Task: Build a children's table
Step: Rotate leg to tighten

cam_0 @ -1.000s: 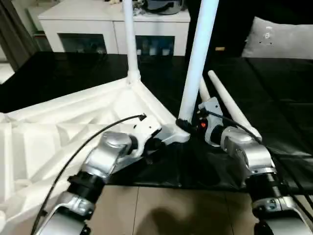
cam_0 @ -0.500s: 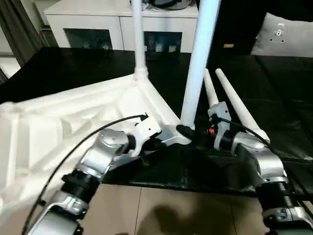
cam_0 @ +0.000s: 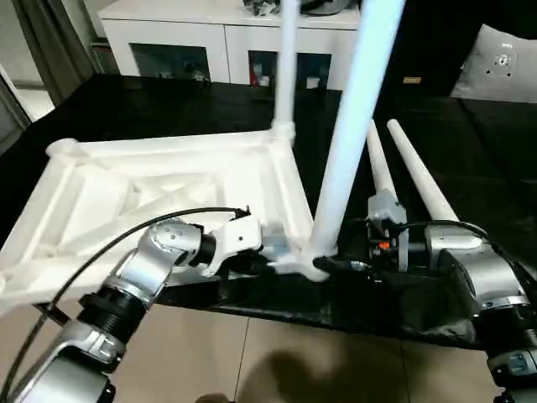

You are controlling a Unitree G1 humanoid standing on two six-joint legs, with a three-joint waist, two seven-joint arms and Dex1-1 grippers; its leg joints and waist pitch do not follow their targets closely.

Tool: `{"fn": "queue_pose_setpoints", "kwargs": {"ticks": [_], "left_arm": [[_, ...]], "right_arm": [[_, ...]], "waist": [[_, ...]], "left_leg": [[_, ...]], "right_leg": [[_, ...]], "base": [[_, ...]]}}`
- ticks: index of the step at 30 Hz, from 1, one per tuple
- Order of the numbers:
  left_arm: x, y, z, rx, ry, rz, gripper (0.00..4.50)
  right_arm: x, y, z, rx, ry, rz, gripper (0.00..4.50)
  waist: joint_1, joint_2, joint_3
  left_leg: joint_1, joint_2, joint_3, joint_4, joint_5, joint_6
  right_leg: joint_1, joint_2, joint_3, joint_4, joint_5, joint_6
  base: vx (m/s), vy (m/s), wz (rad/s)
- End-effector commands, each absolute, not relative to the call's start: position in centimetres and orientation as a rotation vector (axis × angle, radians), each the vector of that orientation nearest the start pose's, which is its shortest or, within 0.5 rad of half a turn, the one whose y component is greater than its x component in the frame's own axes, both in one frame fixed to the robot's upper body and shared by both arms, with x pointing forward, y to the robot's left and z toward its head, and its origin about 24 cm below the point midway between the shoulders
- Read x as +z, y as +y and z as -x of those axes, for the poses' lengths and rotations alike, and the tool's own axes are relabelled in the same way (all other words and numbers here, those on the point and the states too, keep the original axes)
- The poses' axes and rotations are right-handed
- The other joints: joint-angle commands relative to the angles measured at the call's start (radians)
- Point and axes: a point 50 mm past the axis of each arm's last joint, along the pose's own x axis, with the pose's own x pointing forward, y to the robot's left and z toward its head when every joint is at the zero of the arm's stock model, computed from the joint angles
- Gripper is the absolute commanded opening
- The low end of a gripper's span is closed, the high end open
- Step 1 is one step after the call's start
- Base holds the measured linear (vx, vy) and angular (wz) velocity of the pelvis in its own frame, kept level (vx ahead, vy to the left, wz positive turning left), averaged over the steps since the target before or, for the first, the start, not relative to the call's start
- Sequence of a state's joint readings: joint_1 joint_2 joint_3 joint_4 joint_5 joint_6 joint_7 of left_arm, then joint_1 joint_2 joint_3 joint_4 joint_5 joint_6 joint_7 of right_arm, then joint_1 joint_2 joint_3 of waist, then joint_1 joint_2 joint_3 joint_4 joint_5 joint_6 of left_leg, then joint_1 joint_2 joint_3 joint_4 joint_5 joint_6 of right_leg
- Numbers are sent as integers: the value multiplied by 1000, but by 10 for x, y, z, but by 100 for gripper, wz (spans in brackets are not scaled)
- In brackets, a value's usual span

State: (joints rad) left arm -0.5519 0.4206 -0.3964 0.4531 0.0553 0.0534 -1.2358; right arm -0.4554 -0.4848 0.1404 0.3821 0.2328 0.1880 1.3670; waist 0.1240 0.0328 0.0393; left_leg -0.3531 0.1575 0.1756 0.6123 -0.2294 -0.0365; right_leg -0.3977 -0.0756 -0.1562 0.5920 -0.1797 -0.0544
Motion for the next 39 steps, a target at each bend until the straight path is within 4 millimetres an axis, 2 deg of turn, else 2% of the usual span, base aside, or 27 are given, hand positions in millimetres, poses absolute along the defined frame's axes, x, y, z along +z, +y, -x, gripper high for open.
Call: {"fn": "queue_pose_setpoints", "kwargs": {"ticks": [1, 9, 19, 20, 22, 24, 25, 26, 27, 28, 29, 30, 31, 33, 34, 35, 36, 37, 39], "left_arm": [[54, 120, -300, -1522, 430, -635, 0], [54, 122, -301, -1551, 427, -633, 0], [53, 119, -302, -1529, 421, -552, 0], [54, 118, -302, -1503, 420, -525, 0], [54, 116, -304, -1454, 427, -488, 0], [54, 115, -305, -1428, 434, -471, 0], [55, 112, -307, -1382, 437, -446, 0], [57, 105, -311, -1287, 442, -404, 0], [57, 105, -311, -1287, 442, -404, 0], [58, 100, -314, -1242, 442, -383, 0], [60, 95, -317, -1199, 448, -357, 0], [61, 89, -320, -1160, 452, -332, 0], [62, 81, -325, -1102, 455, -295, 0], [63, 77, -328, -1072, 453, -280, 0], [64, 71, -331, -1029, 447, -260, 0], [67, 64, -336, -974, 432, -232, 0], [68, 60, -338, -948, 424, -219, 0], [71, 56, -340, -919, 414, -205, 0], [73, 51, -341, -905, 400, -202, 0]], "right_arm": [[77, -171, -294, 1444, 332, 163, 334], [74, -173, -293, 1491, 361, 174, 257], [71, -166, -288, 1514, 364, 94, 196], [70, -163, -288, 1491, 364, 59, 195], [68, -157, -289, 1427, 369, 21, 194], [67, -154, -289, 1404, 359, 11, 193], [64, -147, -291, 1340, 365, -13, 193], [57, -135, -299, 1184, 383, -48, 193], [57, -135, -299, 1184, 383, -48, 193], [53, -129, -304, 1100, 397, -71, 193], [50, -124, -308, 1026, 410, -94, 193], [46, -118, -312, 954, 431, -102, 193], [39, -111, -317, 868, 465, -103, 193], [37, -108, -318, 837, 474, -112, 193], [35, -105, -321, 797, 474, -116, 193], [32, -102, -325, 747, 461, -106, 193], [32, -101, -327, 727, 452, -107, 228], [32, -100, -329, 703, 434, -126, 249], [34, -102, -332, 670, 416, -167, 265]], "waist": [[0, -11, -62], [13, -13, -68], [18, -13, -68], [19, -8, -67], [17, -10, -65], [14, -11, -62], [15, -7, -62], [8, -9, -58], [-1, -7, -53], [-8, -10, -53], [-19, -9, -53], [-30, -11, -51], [-39, -11, -48], [-47, -11, -48], [-47, -12, -51], [-49, -8, -49], [-47, -4, -51], [-47, -4, -55], [-41, -7, -62]], "left_leg": [[-1, 92, -34, -66, -55, 116], [-1, 92, -33, -62, -26, 118], [-2, 93, -33, -63, -26, 115], [-1, 95, -34, -63, -25, 113], [-2, 98, -36, -66, -27, 107], [1, 89, -33, -67, -60, 86], [1, 88, -33, -68, -64, 81], [2, 91, -35, -73, -75, 67], [5, 88, -38, -77, -102, 46], [6, 83, -37, -77, -114, 36], [6, 79, -39, -76, -118, 23], [9, 81, -39, -77, -125, 19], [8, 81, -41, -78, -136, 16], [20, 68, -36, -72, -157, 21], [16, 68, -36, -73, -145, 28], [14, 72, -36, -77, -134, 41], [21, 71, -36, -75, -139, 40], [22, 72, -34, -75, -132, 42], [12, 82, -39, -78, -84, 56]], "right_leg": [[63, -110, 83, -74, -256, -112], [64, -111, 85, -65, -204, -121], [64, -111, 84, -66, -217, -119], [64, -112, 84, -66, -219, -117], [63, -111, 84, -66, -223, -118], [64, -113, 82, -79, -295, -97], [64, -112, 83, -81, -308, -93], [63, -110, 81, -84, -334, -84], [61, -111, 77, -95, -389, -72], [64, -112, 75, -100, -418, -61], [67, -114, 71, -106, -453, -47], [61, -111, 72, -108, -457, -48], [62, -110, 70, -111, -468, -46], [59, -111, 67, -127, -515, -27], [66, -112, 70, -122, -493, -27], [63, -107, 69, -121, -465, -31], [61, -107, 67, -125, -465, -31], [61, -108, 70, -122, -444, -37], [71, -110, 76, -101, -328, -68]], "base": [[0, 0, 0], [0, 0, 0], [0, 0, 0], [0, 0, 0], [0, 0, 0], [0, 0, 0], [0, 0, 0], [0, 0, 0], [0, 0, 0], [0, 0, 0], [0, 0, 0], [0, 0, 0], [0, 0, 0], [0, 0, 0], [0, 0, 0], [0, 0, 0], [0, 0, 0], [0, 0, 0], [0, 0, 0]]}}
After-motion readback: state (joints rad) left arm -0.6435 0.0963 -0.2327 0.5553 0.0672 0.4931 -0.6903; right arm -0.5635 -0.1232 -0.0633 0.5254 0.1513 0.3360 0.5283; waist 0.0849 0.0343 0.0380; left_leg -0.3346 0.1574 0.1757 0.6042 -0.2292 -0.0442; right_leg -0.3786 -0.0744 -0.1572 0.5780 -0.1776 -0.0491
